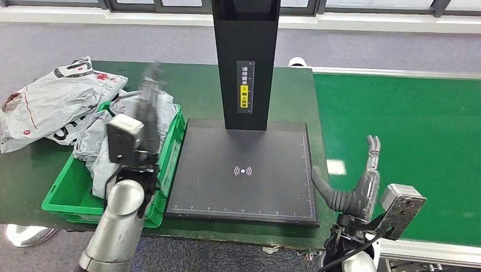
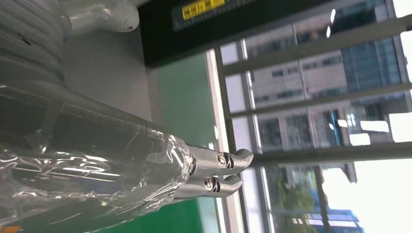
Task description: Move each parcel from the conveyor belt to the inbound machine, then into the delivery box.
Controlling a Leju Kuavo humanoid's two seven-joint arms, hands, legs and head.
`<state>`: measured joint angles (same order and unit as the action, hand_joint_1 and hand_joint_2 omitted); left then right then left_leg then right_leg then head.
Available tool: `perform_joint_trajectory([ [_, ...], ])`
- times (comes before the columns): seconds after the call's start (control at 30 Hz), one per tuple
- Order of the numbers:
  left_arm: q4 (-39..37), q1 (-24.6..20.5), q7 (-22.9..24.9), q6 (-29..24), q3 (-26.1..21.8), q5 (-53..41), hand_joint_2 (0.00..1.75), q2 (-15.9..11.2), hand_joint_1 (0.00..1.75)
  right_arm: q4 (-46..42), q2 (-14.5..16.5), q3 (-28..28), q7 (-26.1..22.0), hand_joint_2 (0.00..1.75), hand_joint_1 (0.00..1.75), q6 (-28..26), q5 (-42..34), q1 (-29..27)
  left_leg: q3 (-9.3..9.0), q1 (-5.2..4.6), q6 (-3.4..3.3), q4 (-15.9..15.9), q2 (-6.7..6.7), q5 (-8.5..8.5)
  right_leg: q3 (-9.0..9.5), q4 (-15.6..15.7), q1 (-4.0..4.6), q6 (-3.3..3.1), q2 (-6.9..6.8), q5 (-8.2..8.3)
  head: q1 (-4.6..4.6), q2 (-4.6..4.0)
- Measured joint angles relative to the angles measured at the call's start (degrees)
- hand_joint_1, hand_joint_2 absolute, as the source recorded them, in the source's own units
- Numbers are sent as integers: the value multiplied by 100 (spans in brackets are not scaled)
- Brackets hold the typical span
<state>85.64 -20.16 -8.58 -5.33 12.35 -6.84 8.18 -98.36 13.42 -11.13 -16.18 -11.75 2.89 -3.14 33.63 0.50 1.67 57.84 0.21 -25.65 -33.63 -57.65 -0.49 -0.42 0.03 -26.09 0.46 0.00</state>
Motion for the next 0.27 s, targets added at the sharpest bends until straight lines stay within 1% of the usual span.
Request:
perform_joint_trajectory([
  [0.07,-45,-6,-16,35,7,28,175,11,0,1,0,1,8,175,0,12,-13,1,0,0,0,0,1,0,0,0,0,0,1,0,0,0],
  [0.13,-359,-80,-106,229,42,193,175,75,0,15,-3,13,58,175,0,84,-84,10,-1,-1,-1,1,4,1,0,0,-1,4,5,4,-1,0],
  [0.17,-725,-150,-189,401,73,329,175,141,0,45,-8,22,107,175,0,156,-150,20,-1,-2,-1,1,6,2,0,0,-2,6,8,5,-2,0],
  [0.23,-1907,-329,-394,791,160,580,175,371,0,219,-27,79,266,175,0,344,-312,63,-1,-4,-4,2,5,3,1,0,-4,8,9,7,-3,0],
  [0.27,-2274,-379,-453,896,188,637,175,441,0,278,-33,96,313,175,0,399,-359,76,0,-4,-5,3,5,3,0,0,-5,8,8,7,-3,0],
])
